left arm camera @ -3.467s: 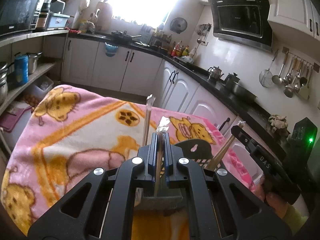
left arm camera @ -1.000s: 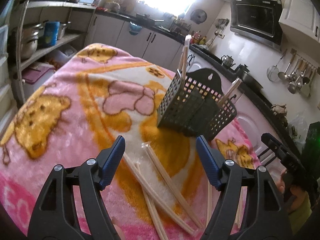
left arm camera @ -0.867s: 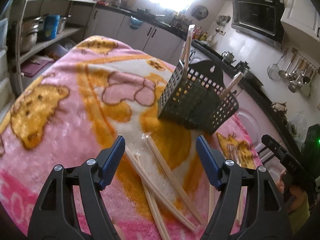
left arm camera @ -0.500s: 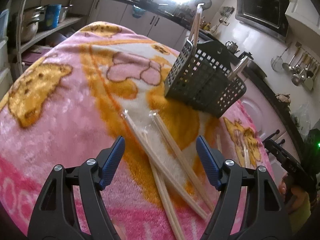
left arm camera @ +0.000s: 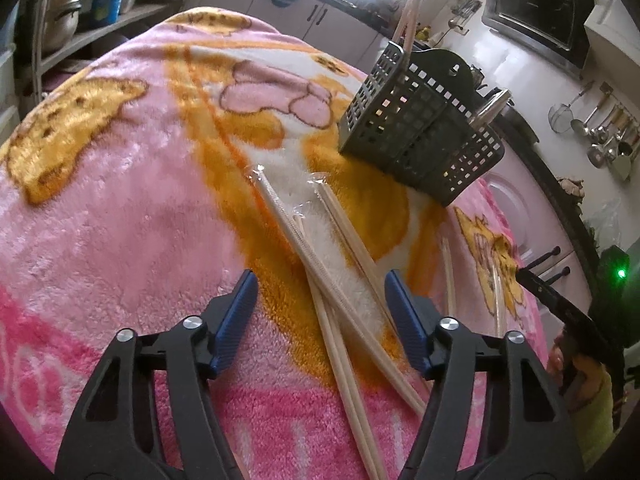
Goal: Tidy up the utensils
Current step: 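Reach down and grasp another wrapped chopstick with each tool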
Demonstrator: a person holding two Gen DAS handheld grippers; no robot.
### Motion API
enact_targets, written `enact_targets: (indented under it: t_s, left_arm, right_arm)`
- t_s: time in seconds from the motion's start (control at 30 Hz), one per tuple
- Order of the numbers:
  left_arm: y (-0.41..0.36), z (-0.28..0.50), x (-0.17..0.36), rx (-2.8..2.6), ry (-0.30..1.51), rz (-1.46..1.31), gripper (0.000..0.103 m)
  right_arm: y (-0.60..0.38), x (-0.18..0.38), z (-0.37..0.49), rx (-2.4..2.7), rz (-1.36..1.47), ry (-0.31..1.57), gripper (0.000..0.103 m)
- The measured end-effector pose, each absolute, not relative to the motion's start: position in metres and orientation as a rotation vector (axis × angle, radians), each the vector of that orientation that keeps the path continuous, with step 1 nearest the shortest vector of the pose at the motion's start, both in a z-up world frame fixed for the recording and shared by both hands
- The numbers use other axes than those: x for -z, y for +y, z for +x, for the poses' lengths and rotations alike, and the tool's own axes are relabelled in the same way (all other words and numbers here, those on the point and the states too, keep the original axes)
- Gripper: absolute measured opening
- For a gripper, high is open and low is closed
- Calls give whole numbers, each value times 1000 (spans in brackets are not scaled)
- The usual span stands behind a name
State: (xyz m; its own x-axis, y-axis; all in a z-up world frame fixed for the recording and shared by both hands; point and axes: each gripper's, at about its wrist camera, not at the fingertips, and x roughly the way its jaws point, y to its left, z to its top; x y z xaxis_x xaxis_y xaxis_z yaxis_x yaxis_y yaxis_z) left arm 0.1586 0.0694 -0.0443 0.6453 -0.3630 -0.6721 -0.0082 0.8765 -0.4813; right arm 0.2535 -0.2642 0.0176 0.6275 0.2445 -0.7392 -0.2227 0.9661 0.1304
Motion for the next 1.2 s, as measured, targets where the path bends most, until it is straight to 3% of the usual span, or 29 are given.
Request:
enact_targets:
  t_s: [0.13,0.23,0.47,0.53,0.73,0.93,1.2]
  left_arm:
    - [78,168,48,208,882,-515,49]
    - [85,174,51,214,899,-562,48]
    - [91,188,52,208,920,-604,46]
    - [93,194,52,197,925,-611,43]
    - [93,210,52,163,944,-610,32]
    - [96,222,51,136,952,-584,8]
    - [92,224,34,170,914,-562,5]
  right_arm:
    - [-269,-9,279,-255,54,923,64]
    - [-271,-1,293,-242,60,971,57]
    - [-266,12,308,-256,57,1050,22]
    - [-262,14,308,-263,46,1046,17]
    - [-243,7,313,-323,29,1018,13]
    - [-234,-8,324,-363,25,989,13]
    - [-223,-32,323,-434,17,931,9]
